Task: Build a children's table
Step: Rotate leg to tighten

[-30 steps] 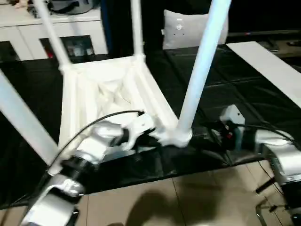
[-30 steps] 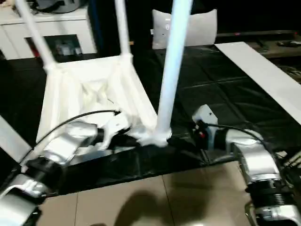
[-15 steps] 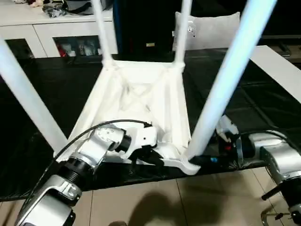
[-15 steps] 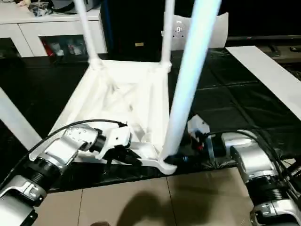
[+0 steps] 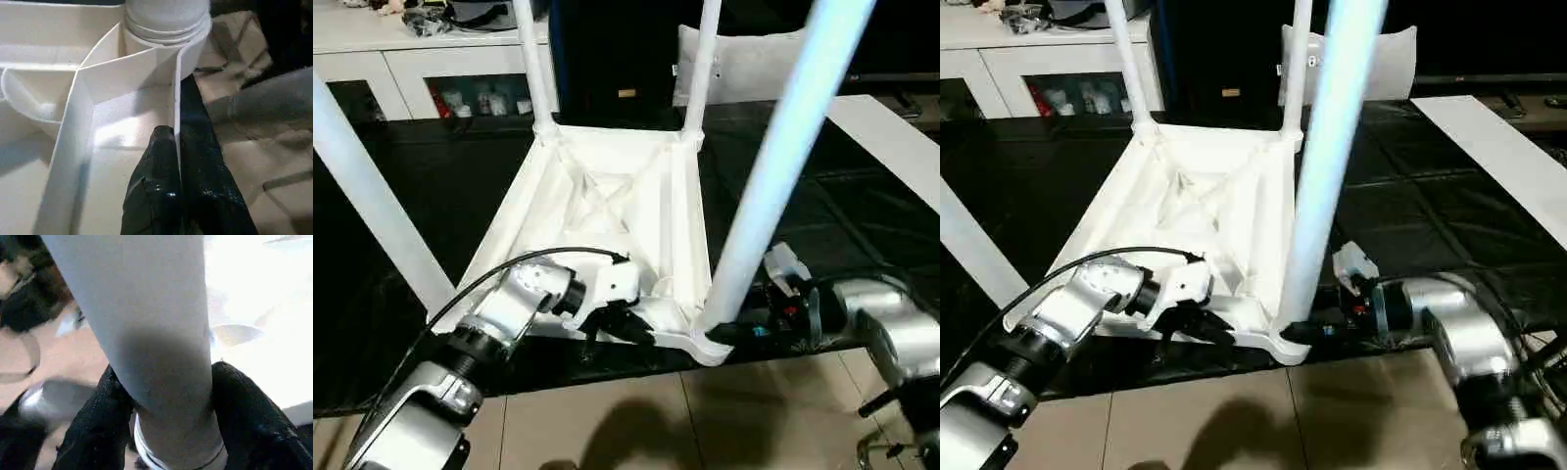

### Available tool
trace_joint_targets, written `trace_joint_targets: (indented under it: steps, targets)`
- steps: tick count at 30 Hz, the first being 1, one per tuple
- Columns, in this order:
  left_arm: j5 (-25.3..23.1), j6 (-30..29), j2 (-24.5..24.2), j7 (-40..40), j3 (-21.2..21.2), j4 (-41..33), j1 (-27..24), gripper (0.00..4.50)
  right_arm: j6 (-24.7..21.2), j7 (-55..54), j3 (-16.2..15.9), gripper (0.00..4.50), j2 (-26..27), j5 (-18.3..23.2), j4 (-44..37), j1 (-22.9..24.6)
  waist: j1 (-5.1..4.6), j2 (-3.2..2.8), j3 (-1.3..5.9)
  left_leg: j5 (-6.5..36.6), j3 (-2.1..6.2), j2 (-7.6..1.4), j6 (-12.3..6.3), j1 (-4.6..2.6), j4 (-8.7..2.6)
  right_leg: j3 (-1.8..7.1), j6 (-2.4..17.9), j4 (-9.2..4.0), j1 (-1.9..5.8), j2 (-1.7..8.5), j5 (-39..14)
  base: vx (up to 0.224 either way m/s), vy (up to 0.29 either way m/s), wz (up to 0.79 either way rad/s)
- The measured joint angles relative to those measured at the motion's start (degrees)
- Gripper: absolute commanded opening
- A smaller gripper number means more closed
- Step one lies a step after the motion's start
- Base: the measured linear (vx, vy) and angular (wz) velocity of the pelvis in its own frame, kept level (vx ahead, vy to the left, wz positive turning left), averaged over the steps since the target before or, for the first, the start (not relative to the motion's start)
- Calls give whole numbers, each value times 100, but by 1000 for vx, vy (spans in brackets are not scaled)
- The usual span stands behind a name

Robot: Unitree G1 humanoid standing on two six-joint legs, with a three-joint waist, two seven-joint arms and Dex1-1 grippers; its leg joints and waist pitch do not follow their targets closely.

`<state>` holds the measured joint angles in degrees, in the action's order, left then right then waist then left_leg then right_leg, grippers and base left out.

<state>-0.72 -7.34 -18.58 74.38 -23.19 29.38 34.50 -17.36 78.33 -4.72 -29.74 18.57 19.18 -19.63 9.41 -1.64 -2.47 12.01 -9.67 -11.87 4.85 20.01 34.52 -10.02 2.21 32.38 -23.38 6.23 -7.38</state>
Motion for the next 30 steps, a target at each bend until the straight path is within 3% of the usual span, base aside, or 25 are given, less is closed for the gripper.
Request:
trace_joint_targets:
  steps: [3, 7, 10, 13, 16, 18, 20, 26, 30]
  targets:
    - [-13, -257, 74, -345, 129, 0, 0, 0, -118, -708, 187, 210, 303, -10, -112, 71, -134, -2, 2, -6, 0, 1, 5, -6, 4, -1, -1, -2, 1, 0, 0, 0, 0, 0]
    - [-133, -657, 321, -1128, 329, 35, 2, 0, -248, -2068, 456, 209, 912, -225, -49, -1, -428, -1, 2, -11, 3, -3, 13, -4, 12, -23, -4, -19, 1, -2, 3, 0, 0, 0]
    - [-312, -1051, 802, -2165, 547, 352, 209, 0, -168, -3564, 611, 209, 1522, -595, 664, -639, -677, -4, 4, -10, 12, -8, 13, 4, 34, -79, -5, -56, 8, -2, 3, 0, 0, 0]
    - [-316, -1207, 1189, -2808, 709, 579, 295, 0, -43, -4589, 693, 209, 1862, -753, 961, -871, -773, -25, 13, -10, 59, -27, 13, 0, 26, -189, -6, -148, 65, 0, 4, 0, 0, 0]
    - [-370, -1251, 1482, -3463, 761, 858, 486, 0, 288, -5634, 814, 209, 2241, -962, 1308, -1112, -790, -26, 13, -7, 83, -12, 11, 9, 23, -189, -6, -150, 61, 10, 5, 0, 0, 0]
    - [-394, -1249, 1535, -3571, 758, 863, 498, 0, 420, -5820, 841, 260, 2348, -974, 1361, -1116, -770, -25, 13, -4, 88, -10, 6, 10, 5, -184, -8, -150, 64, 18, 6, 0, 0, 0]
    - [-416, -1227, 1587, -3586, 742, 862, 506, 0, 473, -5941, 885, 282, 2421, -1013, 1424, -1109, -726, -27, 15, 0, 88, -8, 0, 17, -12, -171, -9, -144, 62, 21, 13, 0, 0, 0]
    - [-457, -948, 1540, -3355, 619, 853, 496, 0, 761, -5858, 891, 339, 2294, -1071, 1469, -924, -573, -34, 16, -9, 87, -7, -27, 42, -41, -153, -2, -92, 24, 18, 15, 0, 0, 0]
    - [-468, -709, 1383, -3171, 509, 894, 495, 0, 881, -5011, 782, 372, 1852, -961, 1323, -669, -450, -41, 12, -15, 75, -6, -36, 36, -36, -144, 3, -69, 18, 19, 7, 0, 0, 0]
